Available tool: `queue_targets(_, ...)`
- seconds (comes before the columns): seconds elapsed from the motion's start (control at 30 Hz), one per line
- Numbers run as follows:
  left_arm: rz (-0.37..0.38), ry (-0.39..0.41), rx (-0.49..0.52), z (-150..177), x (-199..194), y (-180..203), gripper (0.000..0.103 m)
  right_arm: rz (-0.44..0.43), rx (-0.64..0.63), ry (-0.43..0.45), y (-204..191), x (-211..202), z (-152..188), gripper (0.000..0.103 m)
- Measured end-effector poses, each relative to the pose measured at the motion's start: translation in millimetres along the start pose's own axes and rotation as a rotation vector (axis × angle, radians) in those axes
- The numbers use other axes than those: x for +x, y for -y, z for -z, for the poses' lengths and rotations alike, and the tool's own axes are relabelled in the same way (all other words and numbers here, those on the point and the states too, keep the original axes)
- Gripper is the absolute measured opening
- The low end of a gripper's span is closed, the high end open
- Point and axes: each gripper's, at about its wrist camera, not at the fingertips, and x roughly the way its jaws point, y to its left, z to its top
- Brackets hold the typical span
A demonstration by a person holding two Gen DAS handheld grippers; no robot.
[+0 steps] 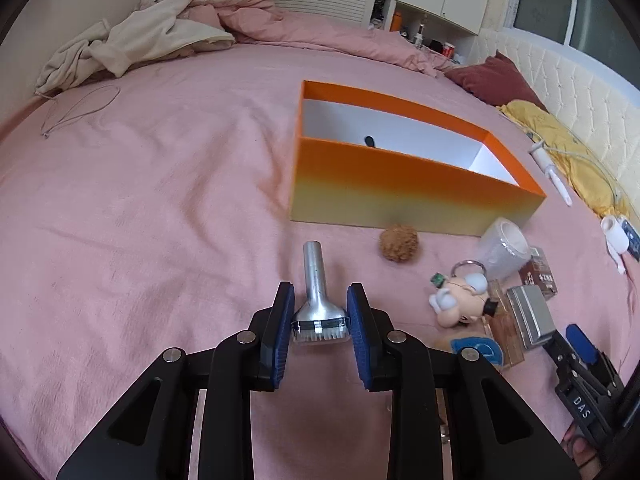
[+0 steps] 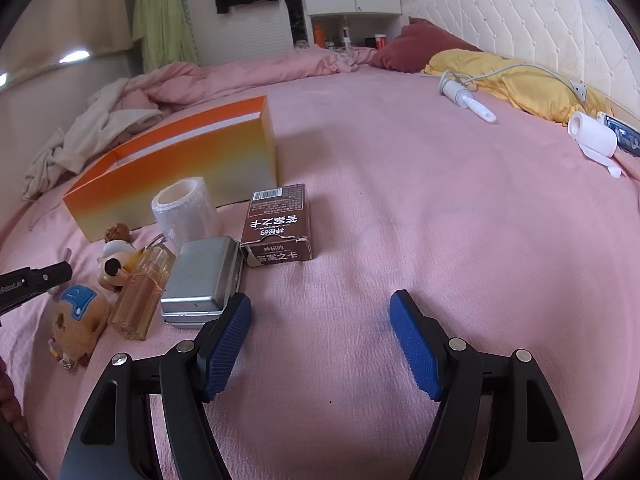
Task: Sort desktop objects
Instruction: 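Hold the silver brush with the left tool while the right tool grasps the brown boxed product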
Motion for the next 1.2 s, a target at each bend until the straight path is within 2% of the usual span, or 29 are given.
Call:
queue_targets(0.07, -0.025, -0.024, 0.027, 8.9, 10.9, 8.2, 0.029, 0.002, -0.002, -0.001, -0.8, -0.2, -0.6, 0.072)
queue_targets(0.1, -0.024, -0.011, 0.021, 12.2, 12.0, 6.8, 0.029, 0.002, -0.001, -0.001, -0.2, -0.2, -0.3, 0.072)
queue_targets(0.23, 0.053, -0.001, -0.058, 12.6, 9.9, -8.3, 0.029, 0.004, -0.004, -0.01, 0.0, 1.2, -1.1, 0.072)
queue_targets(0.33, 0.048, 0.003, -0.049, 13.8, 8.9, -7.2, 0.029, 0.013, -0.009, -0.021, -2.7, 1.2, -8.2, 0.072)
queue_targets(0.47, 0.056, 0.006, -0.055, 14.8, 9.0, -7.5, 0.029, -0.04, 0.035, 0.007, -0.5, 0.7, -34.6, 0.072)
queue_targets(0.53, 0.064, 0.007, -0.062, 15.1, 9.3, -8.6, 0.029, -0.048, 0.026, -0.007, -3.9, 7.9, -51.6, 0.072)
queue_targets(0.57, 0.066, 0.008, -0.063, 15.2, 9.4, -8.9, 0.029, -0.053, 0.022, -0.014, -5.6, 11.4, -60.1, 0.071)
queue_targets(0.6, 0.066, 0.009, -0.063, 15.1, 9.8, -8.8, 0.029, -0.056, 0.016, -0.022, -7.9, 15.1, -68.2, 0.066)
queue_targets(0.7, 0.066, 0.011, -0.062, 15.3, 10.4, -8.7, 0.029, -0.024, -0.05, -0.096, -24.0, 34.5, -80.4, 0.051)
queue_targets(0.8, 0.064, 0.012, -0.061, 15.8, 10.9, -8.4, 0.029, 0.033, -0.098, -0.232, -36.0, 63.9, -76.1, 0.051)
queue_targets(0.87, 0.063, 0.012, -0.06, 16.1, 11.1, -8.1, 0.029, 0.054, -0.11, -0.226, -36.9, 70.6, -68.2, 0.051)
queue_targets(0.93, 0.064, 0.012, -0.061, 16.1, 11.0, -8.7, 0.029, 0.057, -0.101, -0.216, -34.5, 71.4, -63.8, 0.04)
queue_targets(1.2, 0.063, 0.012, -0.06, 15.4, 10.3, -9.6, 0.029, -0.049, 0.03, -0.166, -9.3, 60.9, -58.1, 0.04)
